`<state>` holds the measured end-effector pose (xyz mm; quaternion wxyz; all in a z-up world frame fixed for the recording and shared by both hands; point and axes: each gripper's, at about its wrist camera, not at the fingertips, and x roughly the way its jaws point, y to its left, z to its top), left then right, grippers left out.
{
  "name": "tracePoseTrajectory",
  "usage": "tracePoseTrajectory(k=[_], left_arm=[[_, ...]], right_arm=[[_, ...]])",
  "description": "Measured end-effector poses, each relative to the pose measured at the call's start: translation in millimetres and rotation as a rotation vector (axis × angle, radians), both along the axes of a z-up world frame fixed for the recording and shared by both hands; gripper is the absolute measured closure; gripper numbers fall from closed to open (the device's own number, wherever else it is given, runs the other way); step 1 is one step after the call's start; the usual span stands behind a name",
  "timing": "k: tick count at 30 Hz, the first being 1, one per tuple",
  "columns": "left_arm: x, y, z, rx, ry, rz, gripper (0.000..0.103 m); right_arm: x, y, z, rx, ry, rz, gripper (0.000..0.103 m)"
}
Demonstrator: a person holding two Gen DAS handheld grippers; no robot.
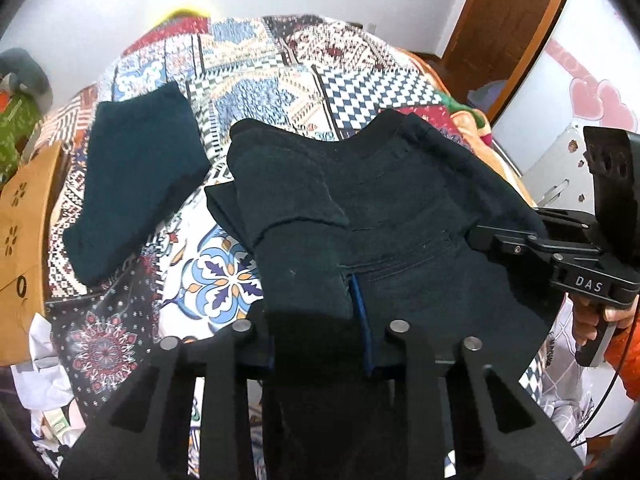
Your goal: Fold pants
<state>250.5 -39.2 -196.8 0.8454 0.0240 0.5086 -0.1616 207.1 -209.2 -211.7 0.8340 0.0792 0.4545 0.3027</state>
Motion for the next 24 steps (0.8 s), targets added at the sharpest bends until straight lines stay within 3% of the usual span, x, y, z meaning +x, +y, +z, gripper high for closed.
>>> tracePoseTrajectory(k=[6,15,24], left_arm=[[-17,14,36,0.0,-0.11,0.021,0.076],[-16,56,100,-0.006,-0.309,0.094,0.076],[32,115,110,0.04,-0.388,0.186,0.076]], right_arm=[[-11,17,34,-0.017,-0.098,0.017,0.087],[10,51,88,-0.006,-0.253,0.044,0.087],[63,112,104,0.002,-0.32,0.093,0.087]])
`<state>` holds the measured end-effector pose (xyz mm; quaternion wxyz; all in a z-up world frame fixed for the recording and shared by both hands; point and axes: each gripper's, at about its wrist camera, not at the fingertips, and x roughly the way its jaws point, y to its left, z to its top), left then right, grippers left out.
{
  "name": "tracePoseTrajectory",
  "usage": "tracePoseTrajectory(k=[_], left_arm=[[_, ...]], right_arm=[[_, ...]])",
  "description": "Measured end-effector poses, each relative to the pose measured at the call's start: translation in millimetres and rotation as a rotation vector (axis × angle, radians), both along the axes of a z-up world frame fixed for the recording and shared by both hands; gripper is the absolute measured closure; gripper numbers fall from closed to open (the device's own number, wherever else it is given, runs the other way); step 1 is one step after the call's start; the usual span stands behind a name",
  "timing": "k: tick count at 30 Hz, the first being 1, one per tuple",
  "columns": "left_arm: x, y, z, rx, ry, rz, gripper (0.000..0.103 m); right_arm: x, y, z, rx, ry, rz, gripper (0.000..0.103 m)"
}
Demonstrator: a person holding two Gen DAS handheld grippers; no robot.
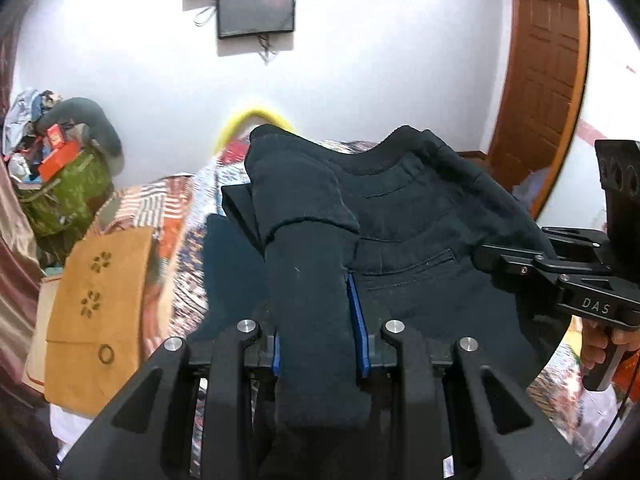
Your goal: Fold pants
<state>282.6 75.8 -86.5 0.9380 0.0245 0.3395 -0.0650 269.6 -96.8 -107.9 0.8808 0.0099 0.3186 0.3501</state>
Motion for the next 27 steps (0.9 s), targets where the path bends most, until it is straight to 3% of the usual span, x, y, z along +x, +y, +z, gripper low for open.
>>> tracePoseTrajectory(k=[8,14,21,25,27], left_arm=[[64,60,-21,0.014,-0.041,0.081,0.076],[112,102,-63,-0.034,-0.011,0.141,0.076],[158,124,-143,0.012,0.092,0.191,0.074],[176,134,-187,-0.001,0.231,0.231,0.071],[178,137,-198,0.062,0.243,0.279,0.07]], right_arm=[[56,58,-4,-0.012,-0.035,0.027,0.087],[104,97,-30,-0.051,-0.013,0.058,0.087],[142,141,-89,-0.161,0.037,0.084,0.087],[156,159,-126,-0.271,0.106,0.116,0.085],[157,160,-135,-0.34,0.099,0.106,0.083]])
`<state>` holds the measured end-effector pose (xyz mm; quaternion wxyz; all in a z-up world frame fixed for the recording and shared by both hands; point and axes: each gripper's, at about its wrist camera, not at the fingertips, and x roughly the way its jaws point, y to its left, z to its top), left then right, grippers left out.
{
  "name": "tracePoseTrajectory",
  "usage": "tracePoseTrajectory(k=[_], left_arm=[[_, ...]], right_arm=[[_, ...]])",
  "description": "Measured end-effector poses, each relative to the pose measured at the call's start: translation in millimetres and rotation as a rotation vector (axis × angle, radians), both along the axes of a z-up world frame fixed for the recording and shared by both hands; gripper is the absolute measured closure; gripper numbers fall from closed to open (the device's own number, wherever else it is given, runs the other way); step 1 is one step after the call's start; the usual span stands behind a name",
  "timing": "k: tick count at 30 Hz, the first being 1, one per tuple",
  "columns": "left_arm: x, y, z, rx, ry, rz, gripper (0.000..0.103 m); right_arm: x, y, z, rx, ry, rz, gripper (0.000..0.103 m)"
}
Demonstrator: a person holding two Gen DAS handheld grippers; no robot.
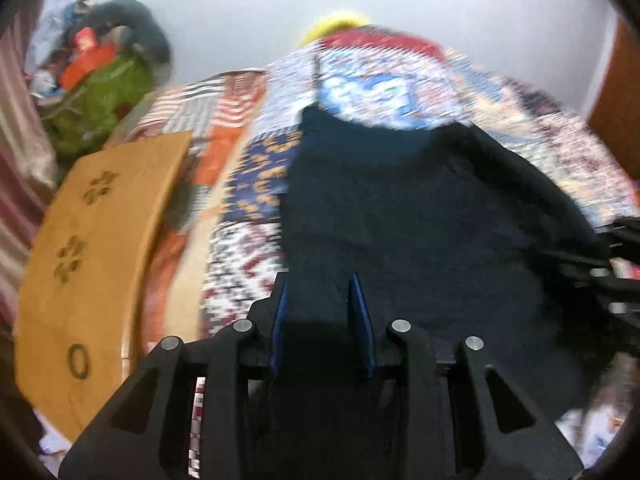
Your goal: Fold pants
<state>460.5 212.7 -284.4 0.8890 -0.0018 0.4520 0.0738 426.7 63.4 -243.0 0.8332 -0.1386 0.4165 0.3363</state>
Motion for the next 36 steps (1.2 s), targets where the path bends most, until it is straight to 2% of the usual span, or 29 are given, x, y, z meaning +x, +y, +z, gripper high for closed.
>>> tracePoseTrajectory(k=[1,3,7,10,14,18,22,26,28,32,36], left_arm=[[-1,2,-2,0.008,-0.002,0.002,0.066],[-6,6,1,-0.022,-0.009,0.001,0.066],[-16,7,12,0.001,-0.005,0.011,0.066],[-29,5,29,-0.003,-0.017,0.005,0.066],[-61,-5,69,-0.021,-0.056,-0.018,0.065],[-98,-20,120,-0.006,-0.135,-0.035,0.06],[-140,-36,173,-0.002,-0.212,-0.047,0.06],[-193,-52,228,-0.031,-0.312,-0.071,0.06],[-225,-63,252,-0.021,-0.368,-0.077,0.06],[-277,-81,285,-0.028,-0.454,-0.087,0.06],[-330,-103,305,0.019,-0.554,-0.077,0.06]], right_arm=[[2,-3,-3,-0.014,0.013,-0.01,0.078],[2,-13,-2,0.015,0.051,-0.028,0.077],[-14,-28,12,0.018,0.038,-0.049,0.074],[-32,-34,28,0.02,0.016,-0.057,0.074],[-48,-48,54,0.071,-0.034,-0.06,0.074],[-80,-58,93,0.126,-0.093,-0.052,0.074],[-110,-66,133,0.2,-0.153,-0.052,0.074],[-151,-83,175,0.289,-0.222,-0.049,0.074],[-176,-93,197,0.343,-0.257,-0.041,0.074],[-222,-111,225,0.423,-0.329,-0.024,0.074],[-270,-124,243,0.472,-0.415,-0.014,0.074]])
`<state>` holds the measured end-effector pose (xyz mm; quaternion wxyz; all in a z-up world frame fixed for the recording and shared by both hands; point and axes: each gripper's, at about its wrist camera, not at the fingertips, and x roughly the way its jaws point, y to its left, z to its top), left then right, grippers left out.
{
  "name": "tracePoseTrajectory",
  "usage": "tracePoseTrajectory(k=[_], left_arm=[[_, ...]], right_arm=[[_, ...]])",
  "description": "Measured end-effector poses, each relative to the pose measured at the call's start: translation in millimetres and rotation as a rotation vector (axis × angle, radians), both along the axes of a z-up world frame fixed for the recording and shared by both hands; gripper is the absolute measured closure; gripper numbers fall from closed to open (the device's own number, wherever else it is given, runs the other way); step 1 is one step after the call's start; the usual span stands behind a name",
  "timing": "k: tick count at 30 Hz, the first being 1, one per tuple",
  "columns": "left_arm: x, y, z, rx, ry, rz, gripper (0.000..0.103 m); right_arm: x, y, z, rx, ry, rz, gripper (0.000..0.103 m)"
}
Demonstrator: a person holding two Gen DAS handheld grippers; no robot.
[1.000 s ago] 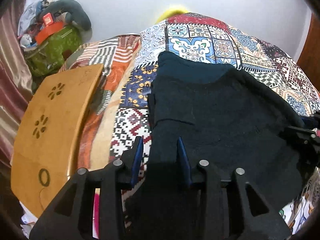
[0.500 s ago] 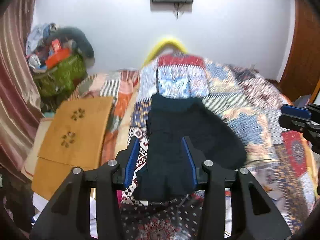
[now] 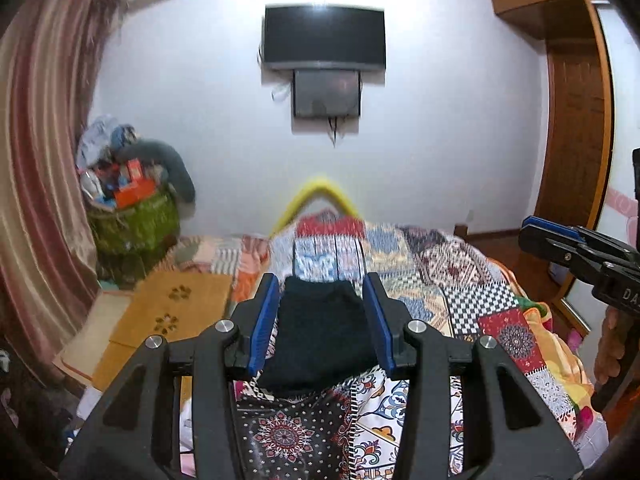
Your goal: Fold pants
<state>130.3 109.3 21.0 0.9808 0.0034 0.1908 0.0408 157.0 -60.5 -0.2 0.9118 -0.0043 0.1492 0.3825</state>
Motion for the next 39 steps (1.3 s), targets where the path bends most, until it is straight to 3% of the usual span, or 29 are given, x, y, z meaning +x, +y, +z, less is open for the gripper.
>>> tracePoseTrajectory(k=[3,8,11,13,15,16,18,23,39], left_arm=[[-31,-14,5,0.006,-0.054,0.013,0.06],[-73,-32,5,-0.006,-0.13,0.015,0.04],[-89,-39,3,-0.001,-0.157,0.019,0.023],[-98,-41,3,0.006,-0.176,0.027,0.007],[-105,-44,2,0.014,-0.19,0.035,0.0],[-107,-45,2,0.015,-0.192,0.037,0.0],[-107,-46,1,0.018,-0.189,0.043,0.0],[-107,-48,-3,0.023,-0.189,0.047,0.0],[-108,-48,-9,0.011,-0.18,0.031,0.0]], right_arm=[[-34,-7,4,0.027,-0.069,-0.014,0.074],[-69,-12,-2,0.067,-0.122,-0.03,0.072],[-75,-11,-8,0.072,-0.15,-0.06,0.045],[-77,-11,-11,0.066,-0.16,-0.078,0.044],[-79,-9,-11,0.052,-0.152,-0.091,0.038],[-79,-9,-12,0.054,-0.144,-0.093,0.027],[-76,-11,-14,0.07,-0.135,-0.103,0.015],[-81,-14,-15,0.068,-0.124,-0.141,0.001],[-87,-25,-22,0.064,-0.129,-0.162,0.001]])
